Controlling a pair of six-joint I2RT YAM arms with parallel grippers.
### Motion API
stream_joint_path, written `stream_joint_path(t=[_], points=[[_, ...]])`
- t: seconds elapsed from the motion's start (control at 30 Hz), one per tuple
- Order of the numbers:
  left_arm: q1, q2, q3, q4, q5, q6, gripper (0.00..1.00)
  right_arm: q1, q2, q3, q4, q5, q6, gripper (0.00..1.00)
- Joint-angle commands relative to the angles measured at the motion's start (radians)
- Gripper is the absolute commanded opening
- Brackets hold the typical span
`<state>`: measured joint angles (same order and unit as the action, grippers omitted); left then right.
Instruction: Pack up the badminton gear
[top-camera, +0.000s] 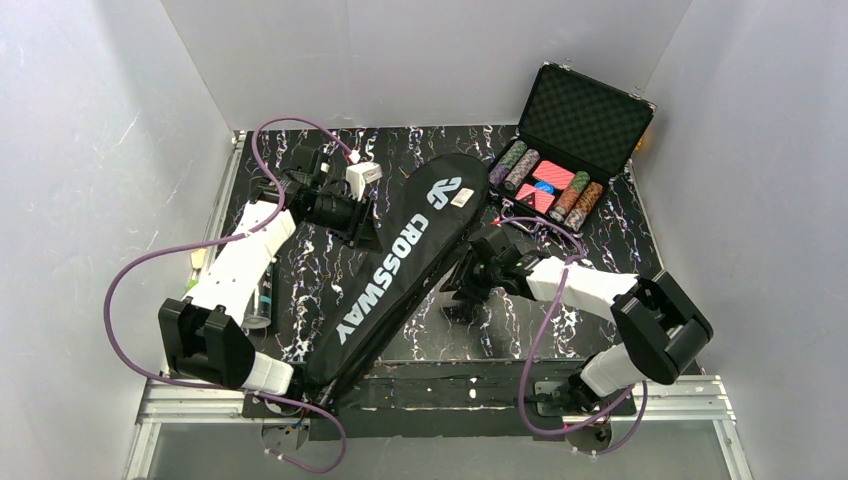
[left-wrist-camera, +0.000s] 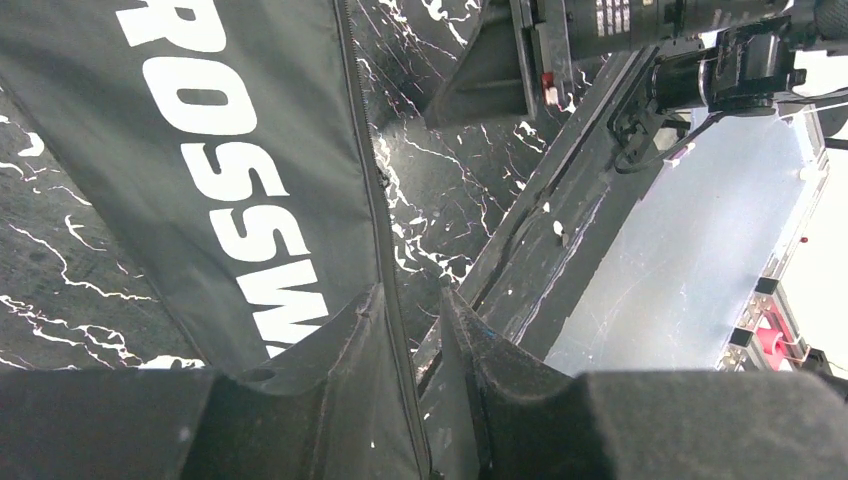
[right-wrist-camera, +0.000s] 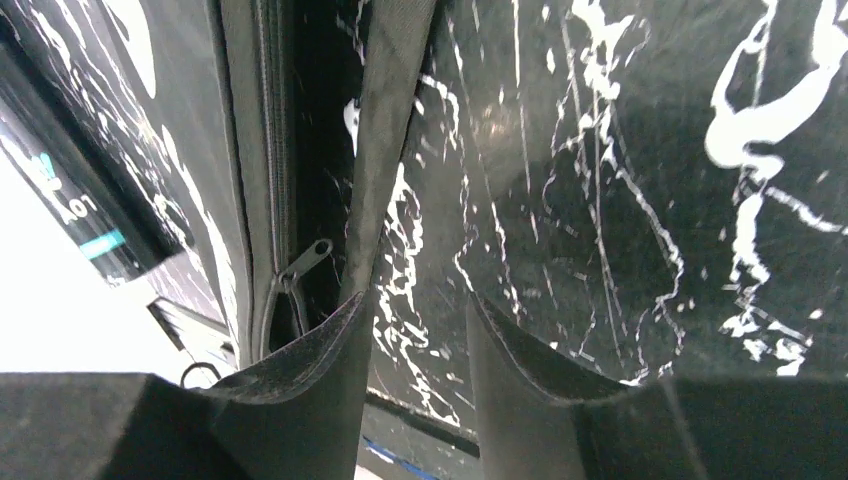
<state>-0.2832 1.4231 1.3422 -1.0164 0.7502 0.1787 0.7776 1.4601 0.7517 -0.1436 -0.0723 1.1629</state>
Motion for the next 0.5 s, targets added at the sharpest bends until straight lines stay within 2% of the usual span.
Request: stream_joint_path(t=[0.0, 0.23, 0.47], points=[[0.007, -0.036, 0.035, -0.019, 0.028, 0.010, 0.27, -0.050, 0.018, -0.006, 0.098, -0.005, 0.000, 0.48], [0.007, -0.044, 0.012, -0.017, 0.004, 0.017, 0.27, -0.084, -0.016, -0.010, 0.255, 0.005, 0.027, 0.48], [0.007, -0.046, 0.009, -0.004, -0.017, 0.021, 0.27, -0.089, 0.155, 0.106, 0.324, -0.026, 0.057, 0.48]])
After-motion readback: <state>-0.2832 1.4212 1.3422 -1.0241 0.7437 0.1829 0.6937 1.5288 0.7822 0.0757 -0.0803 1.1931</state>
